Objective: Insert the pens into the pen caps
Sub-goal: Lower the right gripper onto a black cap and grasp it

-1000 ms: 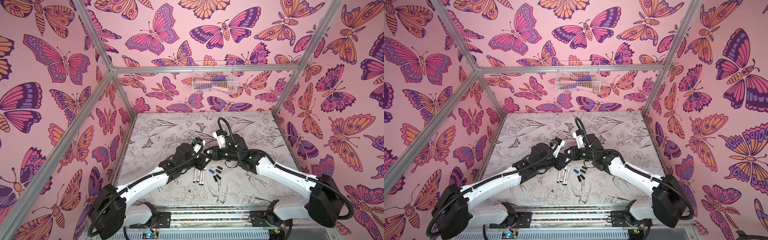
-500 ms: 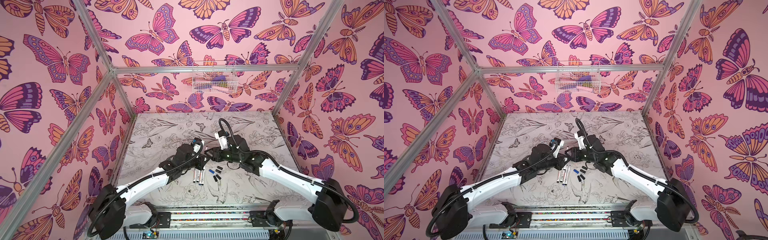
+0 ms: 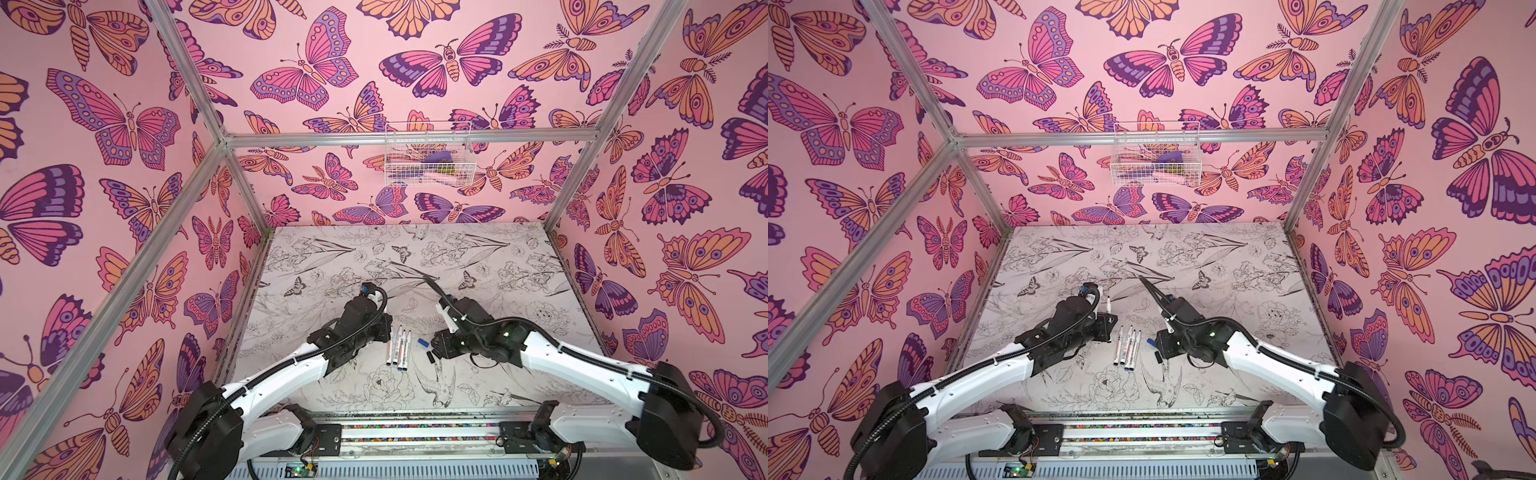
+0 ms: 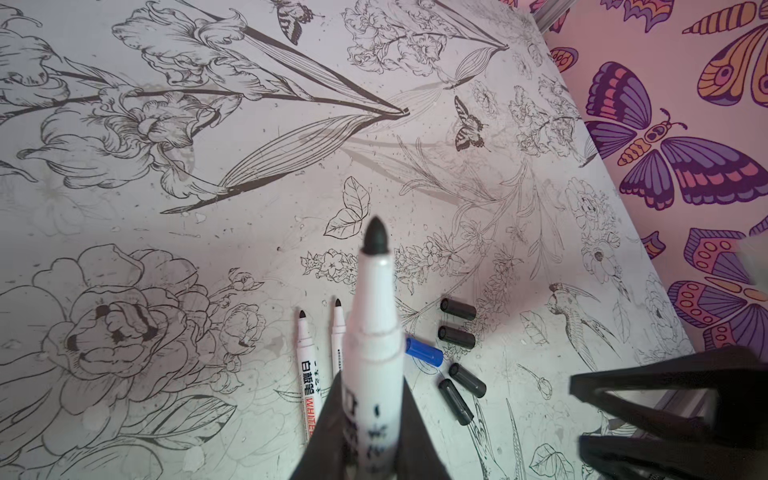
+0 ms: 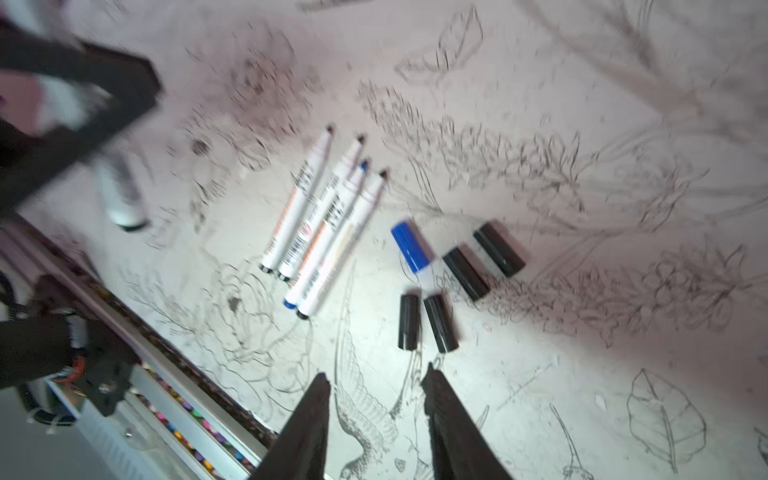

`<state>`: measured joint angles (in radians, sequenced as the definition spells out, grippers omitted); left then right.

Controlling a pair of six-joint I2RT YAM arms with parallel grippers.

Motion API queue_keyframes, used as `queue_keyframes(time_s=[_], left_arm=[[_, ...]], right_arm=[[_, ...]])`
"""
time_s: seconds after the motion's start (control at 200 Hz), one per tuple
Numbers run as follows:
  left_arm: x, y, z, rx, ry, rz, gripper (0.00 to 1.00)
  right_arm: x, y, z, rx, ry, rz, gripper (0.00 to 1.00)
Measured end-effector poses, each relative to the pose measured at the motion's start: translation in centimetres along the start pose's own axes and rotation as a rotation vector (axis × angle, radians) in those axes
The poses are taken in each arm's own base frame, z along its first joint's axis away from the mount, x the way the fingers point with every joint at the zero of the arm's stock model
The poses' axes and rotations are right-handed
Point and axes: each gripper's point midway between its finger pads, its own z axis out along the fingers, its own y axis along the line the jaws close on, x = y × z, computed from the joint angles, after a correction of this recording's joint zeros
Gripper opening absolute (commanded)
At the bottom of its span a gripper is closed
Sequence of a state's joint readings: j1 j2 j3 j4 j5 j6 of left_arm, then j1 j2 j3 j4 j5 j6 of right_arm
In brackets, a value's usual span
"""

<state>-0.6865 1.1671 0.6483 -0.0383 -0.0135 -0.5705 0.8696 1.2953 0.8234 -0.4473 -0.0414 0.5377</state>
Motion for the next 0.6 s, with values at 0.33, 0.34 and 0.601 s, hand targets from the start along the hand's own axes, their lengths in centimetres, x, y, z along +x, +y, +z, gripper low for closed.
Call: queue_keyframes(time_s=[0.33, 0.34, 0.601], left_arm=[[-0.1, 0.1, 0.0, -0.009, -0.005, -0.008, 0.00], [-0.1, 0.1, 0.0, -0.008, -0.005, -0.009, 0.00], [-0.1, 0.2, 0.0, -0.009, -0.006, -0.011, 0.00]], right_arm=[[2.2, 0.6, 3.8, 0.073, 0.143, -0.050, 0.35], [2.2, 0.6, 3.9, 0.073, 0.145, -0.052, 0.35], [1.9, 0.5, 5.1, 0.109, 0.163, -0.069, 0.33]])
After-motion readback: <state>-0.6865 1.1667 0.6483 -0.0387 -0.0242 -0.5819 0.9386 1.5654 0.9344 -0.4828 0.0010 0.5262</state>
